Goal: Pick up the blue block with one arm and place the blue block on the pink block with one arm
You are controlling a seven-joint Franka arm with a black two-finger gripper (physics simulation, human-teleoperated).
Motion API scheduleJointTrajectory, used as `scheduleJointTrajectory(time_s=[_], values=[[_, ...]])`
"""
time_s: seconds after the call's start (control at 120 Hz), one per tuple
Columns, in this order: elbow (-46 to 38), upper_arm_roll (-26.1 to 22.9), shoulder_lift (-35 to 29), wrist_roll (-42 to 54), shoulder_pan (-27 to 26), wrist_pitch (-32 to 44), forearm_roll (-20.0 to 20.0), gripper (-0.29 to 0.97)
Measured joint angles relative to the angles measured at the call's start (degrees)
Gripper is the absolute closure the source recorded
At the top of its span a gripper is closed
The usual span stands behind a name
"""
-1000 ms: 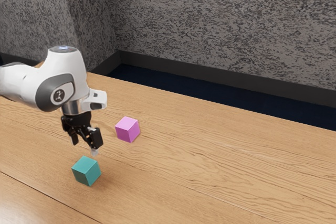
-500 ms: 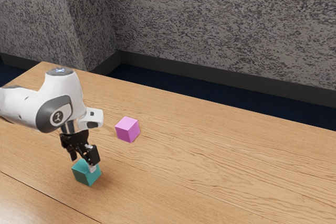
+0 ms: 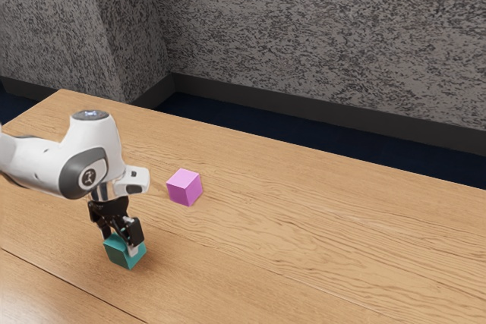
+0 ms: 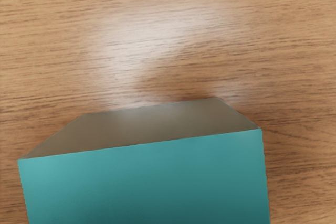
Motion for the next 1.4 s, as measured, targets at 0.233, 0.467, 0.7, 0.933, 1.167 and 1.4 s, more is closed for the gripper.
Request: scheduleJointTrajectory(time_s=[0.233, 0.467, 0.7, 0.933, 1.167, 1.4], values=[[0.92, 0.64, 2.10, 1.56, 0.20, 1.74, 0.05, 0.00], [0.90, 0.71, 2.34, 2.66, 0.45, 2.79, -0.26, 0.00], [0.78, 0.77, 2.48, 3.34, -0.41, 3.50, -1.03, 0.05], [0.72, 0.80, 2.53, 3.60, -1.14, 3.76, -1.25, 0.25], [0.80, 0.89, 2.34, 3.27, -0.86, 3.96, -0.75, 0.31], [1.87, 0.49, 0.28, 2.51, -0.18, 3.65, -0.29, 0.32]])
